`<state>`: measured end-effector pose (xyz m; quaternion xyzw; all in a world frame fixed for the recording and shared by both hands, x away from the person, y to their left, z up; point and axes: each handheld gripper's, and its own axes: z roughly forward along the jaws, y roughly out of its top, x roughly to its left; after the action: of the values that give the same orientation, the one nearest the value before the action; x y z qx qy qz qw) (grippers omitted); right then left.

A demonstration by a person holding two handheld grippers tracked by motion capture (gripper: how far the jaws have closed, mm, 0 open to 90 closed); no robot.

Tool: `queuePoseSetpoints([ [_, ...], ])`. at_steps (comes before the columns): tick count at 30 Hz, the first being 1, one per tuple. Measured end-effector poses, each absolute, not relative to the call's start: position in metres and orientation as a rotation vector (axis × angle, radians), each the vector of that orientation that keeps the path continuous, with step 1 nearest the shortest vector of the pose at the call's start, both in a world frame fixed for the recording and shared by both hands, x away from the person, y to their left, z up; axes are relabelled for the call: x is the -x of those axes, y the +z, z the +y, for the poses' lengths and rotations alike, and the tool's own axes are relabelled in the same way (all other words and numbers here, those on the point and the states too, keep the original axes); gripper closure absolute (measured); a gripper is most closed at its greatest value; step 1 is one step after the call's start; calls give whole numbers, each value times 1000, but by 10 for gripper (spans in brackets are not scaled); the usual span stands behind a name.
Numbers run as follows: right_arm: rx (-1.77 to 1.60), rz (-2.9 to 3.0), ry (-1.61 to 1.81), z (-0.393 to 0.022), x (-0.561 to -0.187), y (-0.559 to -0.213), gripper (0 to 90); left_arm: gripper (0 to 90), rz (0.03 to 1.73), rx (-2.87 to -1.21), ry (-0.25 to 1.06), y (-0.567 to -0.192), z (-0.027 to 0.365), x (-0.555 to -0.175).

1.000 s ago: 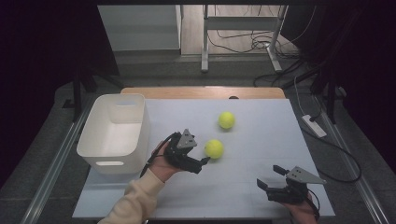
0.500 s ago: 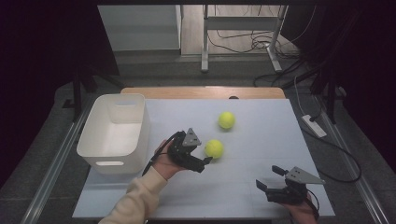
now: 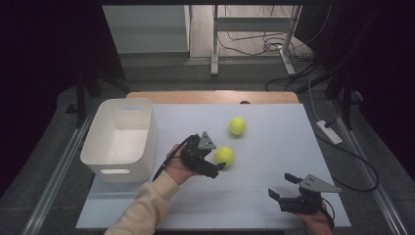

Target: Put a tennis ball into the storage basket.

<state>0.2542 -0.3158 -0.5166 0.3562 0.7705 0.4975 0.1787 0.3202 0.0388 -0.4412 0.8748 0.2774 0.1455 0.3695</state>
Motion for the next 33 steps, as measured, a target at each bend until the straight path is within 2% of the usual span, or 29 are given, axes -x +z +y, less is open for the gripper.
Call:
queuePoseSetpoints([
  [24,-1007,2184,1391,-316,-255,-518,108,91,678,-2293,298,-443,20,-337],
  [33,-1008,2185,1396,-316,-255,-519,108,86,715,-2307,256,-451,15,-349],
])
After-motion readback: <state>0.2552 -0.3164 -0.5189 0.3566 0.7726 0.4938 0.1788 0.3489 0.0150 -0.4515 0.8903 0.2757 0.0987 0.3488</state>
